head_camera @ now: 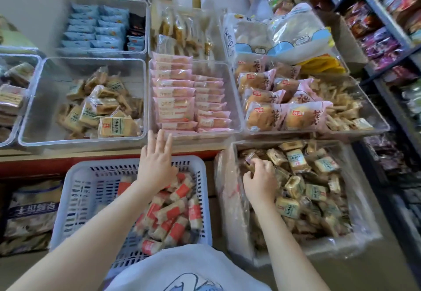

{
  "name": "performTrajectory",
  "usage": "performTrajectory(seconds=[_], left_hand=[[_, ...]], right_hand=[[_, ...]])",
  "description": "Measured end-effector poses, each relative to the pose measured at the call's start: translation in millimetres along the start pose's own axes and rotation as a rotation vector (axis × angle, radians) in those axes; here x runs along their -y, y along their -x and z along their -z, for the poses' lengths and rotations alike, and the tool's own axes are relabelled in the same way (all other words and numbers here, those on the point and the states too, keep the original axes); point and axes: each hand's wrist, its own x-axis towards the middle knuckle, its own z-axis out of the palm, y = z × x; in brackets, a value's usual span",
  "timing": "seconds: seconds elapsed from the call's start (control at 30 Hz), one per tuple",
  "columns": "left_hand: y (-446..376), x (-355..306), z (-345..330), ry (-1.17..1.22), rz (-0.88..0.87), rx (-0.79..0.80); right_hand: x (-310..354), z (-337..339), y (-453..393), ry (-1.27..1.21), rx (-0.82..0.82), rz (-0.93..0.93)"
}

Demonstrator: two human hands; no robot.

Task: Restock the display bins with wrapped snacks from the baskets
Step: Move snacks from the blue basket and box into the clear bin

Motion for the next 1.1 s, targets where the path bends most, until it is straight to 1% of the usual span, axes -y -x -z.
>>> performTrajectory(seconds=[0.07,0.17,0.23,0.4,0.47,0.5,0.53,0.6,0.63,0.7,0.73,0.77,0.83,0.87,0.9,0.97,1.03,1.1], left_hand=[[3.2,0.7,-2.9,-0.019,0.017,0.009],[1.8,0.7,0.5,-0.017,0.026,0.069],[0.6,-0.4,4.1,-0.018,0.037,0.086],[0.2,-2.3,11.7,-0.007,0.051,0.107],[0.6,-3.7,16.0,0.002,0.050,0.124],[0.5,-3.9,17.6,0.013,0.048,0.137],[-0.3,-3.1,19.4,0.036,0.047,0.148],[-1.4,-2.1,28.4,0.118,0.055,0.172],[-2.1,-2.0,36.3,0.165,0.058,0.181],[-1.1,-5.7,56.2,0.278,0.046,0.153],[1.2,-9.7,65.3,0.395,0.038,0.128],[5.7,-15.1,73.4,0.564,0.025,0.119],[20.3,-27.5,86.7,0.933,-0.002,0.193],[26.8,-30.3,88.8,1.032,-0.012,0.227],[32.0,-31.2,89.5,1.076,-0.007,0.229],[39.9,-26.0,90.8,1.084,0.050,0.170],[42.7,-10.3,92.5,1.104,0.132,0.116],[43.3,18.0,95.6,1.190,0.243,0.057]], right_hand=[[-23.1,-1.2,-6.4,0.117,0.057,-0.053],[-41.4,-5.0,-17.4,0.206,0.145,-0.105],[-41.8,-6.8,-25.3,0.214,0.172,-0.118],[-32.6,-5.5,-51.7,0.248,0.172,-0.117],[-32.9,-2.4,-55.3,0.180,0.169,-0.110],[-34.2,0.5,-54.0,0.075,0.163,-0.113],[-34.1,5.1,-50.7,-0.089,0.155,-0.126],[-26.0,20.7,-35.0,-0.519,0.175,-0.213],[-17.8,28.1,-26.2,-0.776,0.226,-0.289],[5.1,41.9,-9.5,-1.276,0.450,-0.420],[18.9,48.3,-2.3,-1.404,0.567,-0.443],[31.9,49.5,2.0,-1.427,0.663,-0.428],[60.6,47.8,10.0,-1.346,0.789,-0.325],[75.8,46.1,14.4,-1.305,0.824,-0.273],[90.4,46.2,19.2,-1.277,0.850,-0.229],[109.1,42.5,25.0,-1.229,0.903,-0.166],[117.7,35.3,27.1,-1.157,0.942,-0.145],[126.0,22.3,28.5,-1.038,0.934,-0.150]])
